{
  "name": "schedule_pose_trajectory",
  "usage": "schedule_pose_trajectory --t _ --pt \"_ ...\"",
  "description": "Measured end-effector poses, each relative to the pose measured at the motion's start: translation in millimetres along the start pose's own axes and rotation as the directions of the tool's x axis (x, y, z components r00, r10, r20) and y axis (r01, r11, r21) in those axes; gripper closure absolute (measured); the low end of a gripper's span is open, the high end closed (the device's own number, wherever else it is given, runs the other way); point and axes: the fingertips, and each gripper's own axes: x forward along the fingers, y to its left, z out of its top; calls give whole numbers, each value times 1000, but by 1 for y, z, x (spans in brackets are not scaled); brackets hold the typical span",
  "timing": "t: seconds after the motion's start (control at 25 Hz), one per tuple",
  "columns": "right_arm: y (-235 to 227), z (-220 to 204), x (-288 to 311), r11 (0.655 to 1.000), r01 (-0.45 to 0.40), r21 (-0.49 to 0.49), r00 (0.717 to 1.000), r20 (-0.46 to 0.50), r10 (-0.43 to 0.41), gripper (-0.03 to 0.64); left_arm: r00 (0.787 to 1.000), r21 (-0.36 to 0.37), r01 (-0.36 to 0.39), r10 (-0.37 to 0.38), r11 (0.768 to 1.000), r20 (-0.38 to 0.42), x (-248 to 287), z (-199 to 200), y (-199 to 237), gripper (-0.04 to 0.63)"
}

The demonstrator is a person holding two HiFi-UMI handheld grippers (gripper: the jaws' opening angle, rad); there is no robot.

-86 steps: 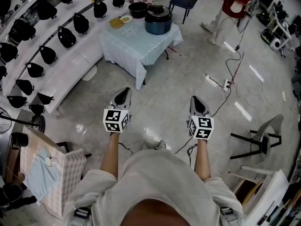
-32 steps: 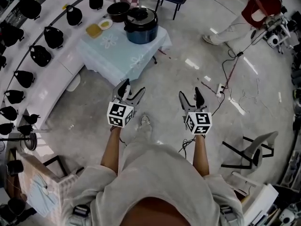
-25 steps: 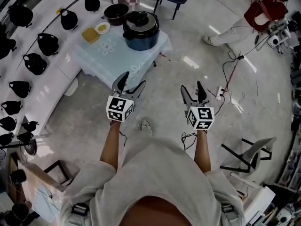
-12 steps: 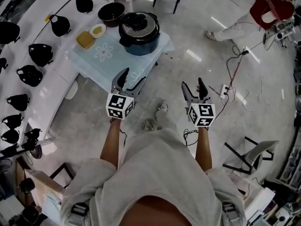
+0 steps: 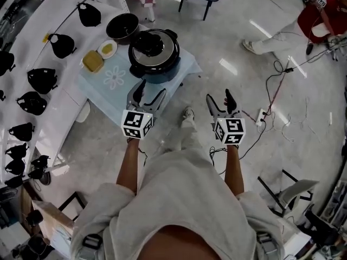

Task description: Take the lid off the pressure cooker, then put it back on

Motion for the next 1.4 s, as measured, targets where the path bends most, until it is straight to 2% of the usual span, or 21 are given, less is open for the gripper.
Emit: schedule_pose_trajectory --t 0.2,0.36,0.52,0.68,0.84,1.0,1.12,1.24,1.36,1.4 --pt "-41 31 60 997 -75 -3 997 -5 75 316 997 -18 -81 81 997 -10 49 20 19 281" --pt "-56 50 109 986 -167 -16 986 -14 167 316 986 -33 -164 163 986 -22 72 31 38 281" --pt "-58 58 152 961 -274 -28 961 -36 273 316 965 -46 -262 261 964 -34 85 35 60 281" --pt "-42 67 191 923 -381 -52 924 -57 378 316 932 -65 -362 359 930 -51 79 35 82 281" --pt "-3 75 225 865 -495 -81 868 -77 490 316 881 -90 -471 465 877 -80 51 23 109 281" --pt "48 78 249 781 -610 -131 792 -110 600 316 821 -124 -570 562 812 -97 20 10 131 281" --pt "84 78 263 721 -668 -182 744 -150 651 316 791 -149 -612 604 777 -101 1 1 149 281" --pt "115 78 270 671 -697 -251 716 -195 671 316 782 -165 -622 616 765 -93 -13 -4 170 281" --pt "135 83 277 617 -711 -337 700 -253 668 316 791 -192 -608 608 770 -67 -16 -3 191 281" --pt "143 82 279 589 -719 -368 690 -278 668 316 796 -196 -602 602 774 -64 -18 -3 198 281"
